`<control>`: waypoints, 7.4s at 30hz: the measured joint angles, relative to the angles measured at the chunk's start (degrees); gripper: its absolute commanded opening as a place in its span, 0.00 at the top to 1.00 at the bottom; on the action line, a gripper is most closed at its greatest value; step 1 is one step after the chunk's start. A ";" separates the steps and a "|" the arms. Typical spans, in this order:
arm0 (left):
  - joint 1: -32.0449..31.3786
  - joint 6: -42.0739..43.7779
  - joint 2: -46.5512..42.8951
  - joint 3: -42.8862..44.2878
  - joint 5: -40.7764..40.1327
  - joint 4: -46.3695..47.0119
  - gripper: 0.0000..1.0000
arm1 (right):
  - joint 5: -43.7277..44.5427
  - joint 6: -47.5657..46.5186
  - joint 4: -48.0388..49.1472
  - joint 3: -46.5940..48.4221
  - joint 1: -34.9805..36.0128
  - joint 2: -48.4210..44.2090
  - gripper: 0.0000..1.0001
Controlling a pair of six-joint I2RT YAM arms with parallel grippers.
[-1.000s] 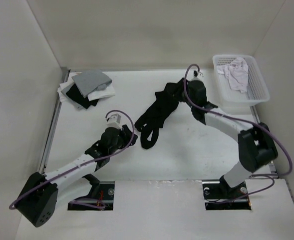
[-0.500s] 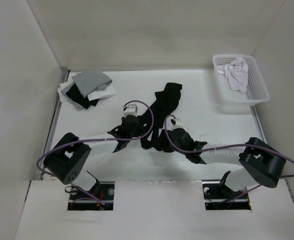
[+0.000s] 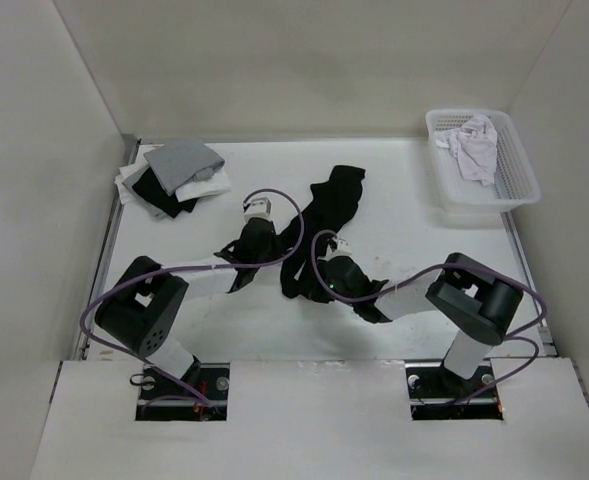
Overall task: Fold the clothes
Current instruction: Flatten the tank top out
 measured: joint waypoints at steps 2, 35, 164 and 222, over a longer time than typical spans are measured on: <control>0.92 -1.33 -0.61 0.00 1.33 -0.13 0.97 | 0.13 -0.11 -0.17 0.00 -0.28 -0.68 0.99; 0.20 -0.09 -44.61 28.87 -9.18 -18.34 0.95 | 28.61 -39.17 -52.22 50.53 12.92 -46.60 0.95; -19.45 -35.47 -68.57 -20.28 -15.06 -53.37 0.99 | 14.21 27.78 -69.18 -10.29 10.58 -42.60 1.00; 33.03 -12.44 -0.24 73.70 17.88 -30.38 0.95 | 0.37 -27.76 -68.61 101.63 -33.53 -6.03 1.00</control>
